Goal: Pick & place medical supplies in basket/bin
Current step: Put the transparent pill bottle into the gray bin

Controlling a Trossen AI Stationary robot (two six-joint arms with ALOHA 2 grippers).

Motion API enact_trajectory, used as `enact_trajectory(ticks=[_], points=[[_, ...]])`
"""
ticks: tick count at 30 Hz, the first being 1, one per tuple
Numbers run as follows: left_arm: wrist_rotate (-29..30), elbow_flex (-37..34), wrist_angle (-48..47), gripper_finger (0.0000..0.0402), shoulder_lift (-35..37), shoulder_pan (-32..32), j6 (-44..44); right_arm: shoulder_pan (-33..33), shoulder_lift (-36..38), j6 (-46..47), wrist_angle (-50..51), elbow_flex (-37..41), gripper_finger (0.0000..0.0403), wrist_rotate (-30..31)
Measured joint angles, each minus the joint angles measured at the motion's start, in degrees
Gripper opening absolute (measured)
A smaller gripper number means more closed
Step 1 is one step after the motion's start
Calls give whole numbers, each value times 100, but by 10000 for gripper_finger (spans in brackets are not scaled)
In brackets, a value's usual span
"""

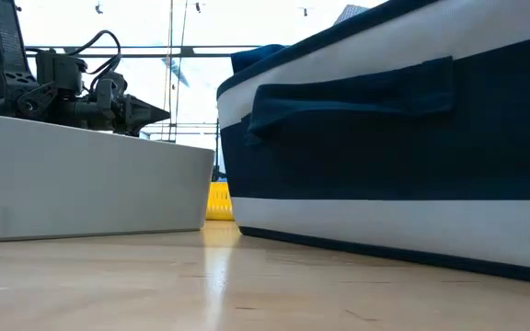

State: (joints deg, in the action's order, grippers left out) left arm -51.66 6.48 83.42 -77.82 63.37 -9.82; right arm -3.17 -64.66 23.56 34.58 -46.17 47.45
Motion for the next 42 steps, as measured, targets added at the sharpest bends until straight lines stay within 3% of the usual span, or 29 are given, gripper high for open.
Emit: enact_trajectory(ticks=[7, 11, 18, 31, 42], points=[[-2, 0, 0, 1, 0, 0, -3, 1344, -14, 730, 765, 0, 186, -1008], [-2, 0, 0, 1, 0, 0, -4, 2166, -22, 1056, 1591, 0, 221, -1193], [-137, 0, -2, 1, 0, 0, -7, 3183, -22, 927, 2186, 0, 242, -1308], [-306, 0, -2, 1, 0, 0, -9, 4438, -49, -28, 2192, 435, 264, -2700], [-304, 0, 13, 1, 0, 0, 4, 4798, -1061, -63, 1733, 638, 319, -2639]])
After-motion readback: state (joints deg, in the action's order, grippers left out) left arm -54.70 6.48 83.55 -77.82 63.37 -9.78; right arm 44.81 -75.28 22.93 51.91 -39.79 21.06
